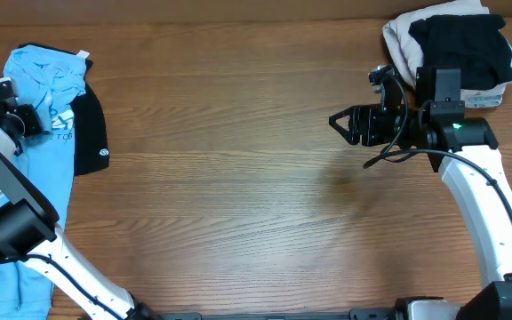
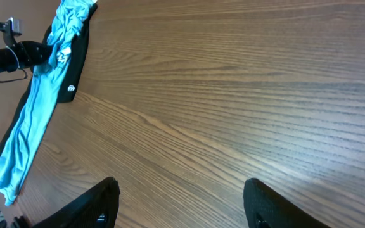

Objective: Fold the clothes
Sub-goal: 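Move the left gripper toward the light-blue shirt on the left, then grasp the light-blue shirt with the left gripper and drag it to center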

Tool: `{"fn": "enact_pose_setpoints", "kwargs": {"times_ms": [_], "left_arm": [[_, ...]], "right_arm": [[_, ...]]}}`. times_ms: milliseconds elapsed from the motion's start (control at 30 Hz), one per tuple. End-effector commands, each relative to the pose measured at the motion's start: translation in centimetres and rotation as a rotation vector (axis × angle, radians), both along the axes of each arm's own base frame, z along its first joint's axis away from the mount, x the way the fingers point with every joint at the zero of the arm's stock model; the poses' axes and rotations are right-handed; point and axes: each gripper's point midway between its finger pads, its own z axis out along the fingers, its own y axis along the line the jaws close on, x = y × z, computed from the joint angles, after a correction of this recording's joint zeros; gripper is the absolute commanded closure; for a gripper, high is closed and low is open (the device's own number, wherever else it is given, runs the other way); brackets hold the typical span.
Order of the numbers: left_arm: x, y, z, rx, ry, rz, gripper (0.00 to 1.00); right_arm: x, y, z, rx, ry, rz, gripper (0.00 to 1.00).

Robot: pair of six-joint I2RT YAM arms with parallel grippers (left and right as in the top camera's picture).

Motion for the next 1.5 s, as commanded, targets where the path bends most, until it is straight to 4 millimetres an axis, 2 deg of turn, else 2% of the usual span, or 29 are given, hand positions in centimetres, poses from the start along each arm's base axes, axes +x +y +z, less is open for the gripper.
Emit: {"fn": "enact_pose_setpoints", "kwargs": {"times_ms": [0,100,200,367,467,600,667,733,933,1067,1200,1233,1367,1467], "left_arm": [[1.2,0.0,5.8,-0.018,-0.112,0.052,0.89],[1.0,-0.1,9.9,-0.010,-0.167,0.075,0.96],[0.3,-0.9,14.8,-0.004,-0.224,0.090,0.96],[-1.4,-4.3,22.9,-0.005,-0.317,0.031,0.96],[-2.6,-7.8,27.0,-0.044,-0.369,-0.059,0.96],[-4.0,-15.0,31.0,-0.163,-0.424,-0.258,0.96],[-4.4,-19.1,31.8,-0.235,-0.425,-0.362,0.96],[-4.9,-23.6,31.9,-0.315,-0.393,-0.462,0.96],[-5.8,-35.9,29.9,-0.453,-0.242,-0.694,0.96],[-6.7,-43.0,29.4,-0.435,-0.191,-0.832,0.96],[-7.5,-47.6,28.3,-0.350,-0.140,-0.883,0.94],[-8.1,-49.6,28.1,-0.322,-0.129,-0.915,0.92],[-9.4,-52.5,27.8,-0.299,-0.113,-0.973,0.85],[-9.9,-53.7,27.9,-0.301,-0.113,-1.005,0.75]], "right_arm": [[0.5,0.1,0.7,-0.002,-0.031,0.003,0.34],[0.6,0.1,0.9,-0.001,-0.040,0.003,0.36],[0.8,0.1,1.0,-0.001,-0.050,0.003,0.37],[1.1,0.1,1.7,0.000,-0.072,0.003,0.38],[1.2,0.1,2.5,0.000,-0.084,0.003,0.41],[1.1,-0.3,4.6,-0.005,-0.102,-0.011,0.41],[0.9,-1.0,5.9,-0.006,-0.107,-0.030,0.41],[0.6,-2.2,7.4,-0.007,-0.111,-0.060,0.41],[-0.7,-6.4,11.6,-0.015,-0.122,-0.179,0.41],[-1.7,-8.8,12.7,-0.020,-0.130,-0.254,0.41],[-2.3,-10.3,12.5,-0.022,-0.103,-0.299,0.40],[-2.5,-10.6,12.2,-0.021,-0.087,-0.310,0.40],[-2.5,-10.8,12.2,-0.021,-0.086,-0.313,0.40],[-2.5,-10.8,12.2,-0.022,-0.087,-0.313,0.37]]}}
